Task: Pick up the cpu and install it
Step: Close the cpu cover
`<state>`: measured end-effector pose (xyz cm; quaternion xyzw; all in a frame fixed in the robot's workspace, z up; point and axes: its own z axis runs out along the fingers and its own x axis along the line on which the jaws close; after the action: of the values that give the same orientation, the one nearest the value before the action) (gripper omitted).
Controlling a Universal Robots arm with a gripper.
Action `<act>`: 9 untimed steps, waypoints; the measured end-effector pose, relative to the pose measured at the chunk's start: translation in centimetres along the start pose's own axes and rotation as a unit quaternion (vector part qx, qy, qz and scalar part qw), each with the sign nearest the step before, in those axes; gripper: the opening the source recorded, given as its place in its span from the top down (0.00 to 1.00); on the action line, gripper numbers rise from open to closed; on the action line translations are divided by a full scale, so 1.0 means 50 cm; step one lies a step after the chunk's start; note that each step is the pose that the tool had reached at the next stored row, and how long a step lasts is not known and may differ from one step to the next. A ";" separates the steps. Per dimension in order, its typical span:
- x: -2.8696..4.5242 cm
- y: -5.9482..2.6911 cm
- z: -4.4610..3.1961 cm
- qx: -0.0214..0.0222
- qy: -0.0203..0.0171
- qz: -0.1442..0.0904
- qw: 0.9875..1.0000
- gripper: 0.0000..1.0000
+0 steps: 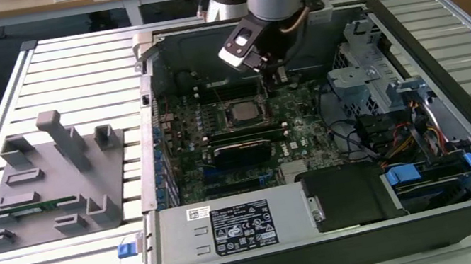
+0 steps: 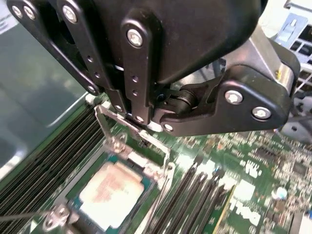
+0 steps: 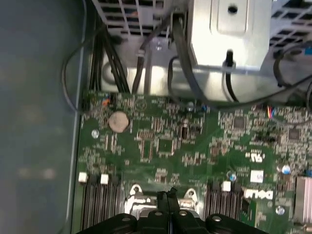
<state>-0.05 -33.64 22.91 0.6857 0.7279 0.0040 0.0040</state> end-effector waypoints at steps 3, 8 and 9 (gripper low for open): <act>0.001 -0.018 0.004 0.000 0.000 0.000 1.000 0.89; 0.003 -0.051 0.015 0.000 0.000 -0.001 1.000 0.89; 0.004 -0.060 0.018 0.000 0.000 -0.001 1.000 0.89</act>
<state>-3.04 -33.65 22.00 0.6852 0.7283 0.0039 0.0040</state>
